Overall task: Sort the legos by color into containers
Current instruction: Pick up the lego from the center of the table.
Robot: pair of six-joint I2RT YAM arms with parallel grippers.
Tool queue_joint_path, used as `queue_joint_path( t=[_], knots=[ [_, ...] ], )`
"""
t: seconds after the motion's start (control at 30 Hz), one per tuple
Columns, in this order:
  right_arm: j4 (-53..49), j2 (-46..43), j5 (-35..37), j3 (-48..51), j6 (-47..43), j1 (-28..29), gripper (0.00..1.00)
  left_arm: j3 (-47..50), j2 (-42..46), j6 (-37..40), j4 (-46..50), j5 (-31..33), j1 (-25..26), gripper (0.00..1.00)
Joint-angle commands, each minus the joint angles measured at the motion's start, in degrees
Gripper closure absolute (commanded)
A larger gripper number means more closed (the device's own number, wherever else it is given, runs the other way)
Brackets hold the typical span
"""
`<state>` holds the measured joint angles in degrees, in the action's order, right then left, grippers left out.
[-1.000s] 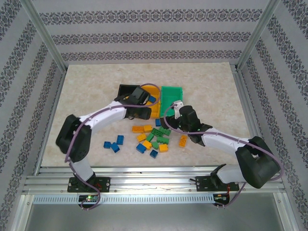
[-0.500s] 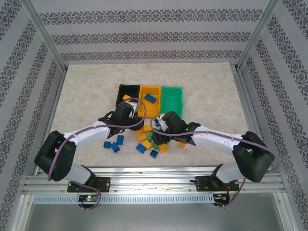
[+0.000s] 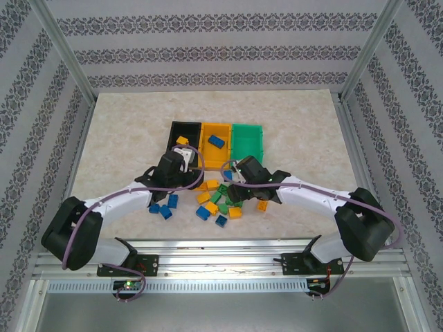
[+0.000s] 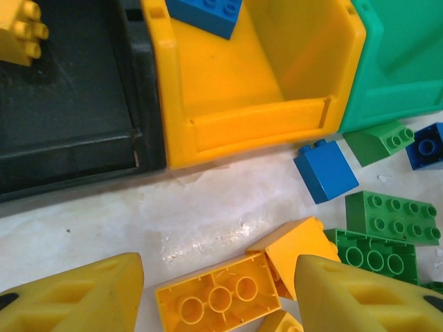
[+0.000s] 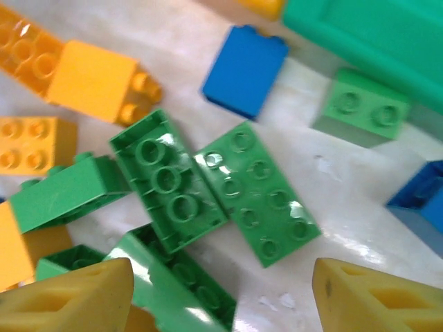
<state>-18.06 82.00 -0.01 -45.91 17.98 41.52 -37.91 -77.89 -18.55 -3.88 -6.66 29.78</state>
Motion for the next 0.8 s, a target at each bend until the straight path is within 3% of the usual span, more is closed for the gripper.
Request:
queue_joint_path(
  t=[0.0, 0.47, 0.77],
  knots=[
    [-0.91, -2.22, 2.33, 0.19, 3.80, -1.79, 0.31, 1.23, 2.27, 0.71, -3.13, 2.03, -1.16, 0.41],
    [1.68, 6.45, 1.04, -3.31, 9.15, -5.17, 0.32, 2.66, 1.86, -1.84, -5.34, -1.82, -3.66, 0.40],
    [1.76, 13.97, 5.05, -10.58, 8.75, -5.05, 0.33, 3.24, 1.77, -1.37, -5.45, -2.35, -4.29, 0.40]
  ],
)
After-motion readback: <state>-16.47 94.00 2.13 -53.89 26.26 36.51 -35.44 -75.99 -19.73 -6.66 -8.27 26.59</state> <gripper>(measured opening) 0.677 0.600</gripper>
